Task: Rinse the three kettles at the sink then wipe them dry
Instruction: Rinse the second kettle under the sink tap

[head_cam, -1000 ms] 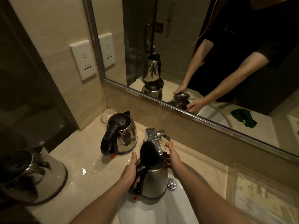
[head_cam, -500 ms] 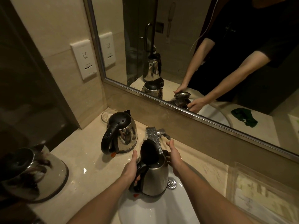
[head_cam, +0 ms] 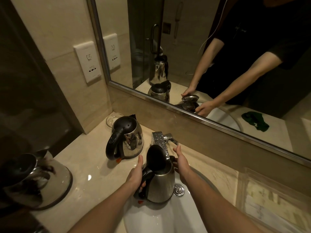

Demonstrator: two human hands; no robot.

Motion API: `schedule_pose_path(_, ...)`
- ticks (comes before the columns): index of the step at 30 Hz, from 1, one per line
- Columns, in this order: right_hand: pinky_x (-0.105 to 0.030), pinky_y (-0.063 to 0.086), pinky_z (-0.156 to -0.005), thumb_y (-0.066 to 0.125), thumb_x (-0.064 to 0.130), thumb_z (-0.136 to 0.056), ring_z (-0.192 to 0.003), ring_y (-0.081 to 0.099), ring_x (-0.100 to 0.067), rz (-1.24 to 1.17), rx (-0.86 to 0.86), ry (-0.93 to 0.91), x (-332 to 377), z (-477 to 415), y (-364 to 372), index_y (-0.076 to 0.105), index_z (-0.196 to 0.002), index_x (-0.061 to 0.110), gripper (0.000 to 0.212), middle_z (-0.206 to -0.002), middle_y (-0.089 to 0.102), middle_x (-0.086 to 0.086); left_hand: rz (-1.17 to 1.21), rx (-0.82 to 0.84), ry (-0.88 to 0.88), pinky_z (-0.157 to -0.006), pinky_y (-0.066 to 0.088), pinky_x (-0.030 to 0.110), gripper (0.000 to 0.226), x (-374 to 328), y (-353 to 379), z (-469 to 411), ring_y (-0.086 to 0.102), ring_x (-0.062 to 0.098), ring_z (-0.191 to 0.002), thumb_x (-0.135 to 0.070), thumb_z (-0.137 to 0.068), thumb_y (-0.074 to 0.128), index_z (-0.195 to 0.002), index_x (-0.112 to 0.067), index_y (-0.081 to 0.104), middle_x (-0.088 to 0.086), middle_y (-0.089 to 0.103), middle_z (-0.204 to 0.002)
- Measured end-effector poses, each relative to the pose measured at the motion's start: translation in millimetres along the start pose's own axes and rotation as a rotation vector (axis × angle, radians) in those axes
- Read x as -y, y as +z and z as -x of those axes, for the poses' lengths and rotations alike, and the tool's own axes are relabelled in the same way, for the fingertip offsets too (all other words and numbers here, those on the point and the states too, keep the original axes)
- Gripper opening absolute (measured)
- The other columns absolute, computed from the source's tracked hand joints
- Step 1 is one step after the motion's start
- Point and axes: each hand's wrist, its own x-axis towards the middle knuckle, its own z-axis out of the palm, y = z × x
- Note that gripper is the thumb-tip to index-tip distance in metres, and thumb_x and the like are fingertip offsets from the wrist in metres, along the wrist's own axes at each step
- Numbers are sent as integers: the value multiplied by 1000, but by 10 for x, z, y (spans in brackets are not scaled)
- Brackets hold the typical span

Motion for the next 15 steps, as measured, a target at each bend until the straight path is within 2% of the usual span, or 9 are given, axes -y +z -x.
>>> schedule_pose_path(3,-46,24,-115,23,67,-94,-139,34,-32,0,-4,0,0,3,2,40,-146,26,68,-151,38,-14,-1,-2,-7,-47,40,25,99,11,-5,-12,48,15,-42,-86,-84,15,-115,-8,67,4,49,-49)
schedule_pose_path(7,-47,24,-116,23,68,-94,-139,34,-32,-9,2,9,-12,-3,4,39,-147,25,70,-151,38,-14,-6,-7,-12,-48,40,26,96,11,-2,-7,48,16,-41,-85,-85,15,-109,-8,68,4,49,-48)
schedule_pose_path(12,-48,24,-116,23,68,-94,-138,36,-31,-18,-1,16,-28,-19,12,39,-147,26,70,-150,39,-13,-15,-7,-7,-47,40,26,104,10,-7,-5,48,15,-42,-84,-86,15,-125,-1,64,4,49,-49)
schedule_pose_path(14,-48,24,-116,24,68,-94,-138,36,-31,-20,0,16,-29,-21,14,40,-147,26,69,-150,40,-13,-20,-10,2,-47,40,26,103,1,-10,-4,47,16,-42,-83,-88,14,-122,0,65,4,49,-48)
schedule_pose_path(15,-48,25,-116,24,68,-94,-137,37,-31,-21,-3,16,-30,-22,15,40,-146,25,69,-149,41,-13,-22,-11,8,-48,40,26,100,1,-9,-7,47,15,-42,-83,-87,14,-115,-4,69,4,49,-48)
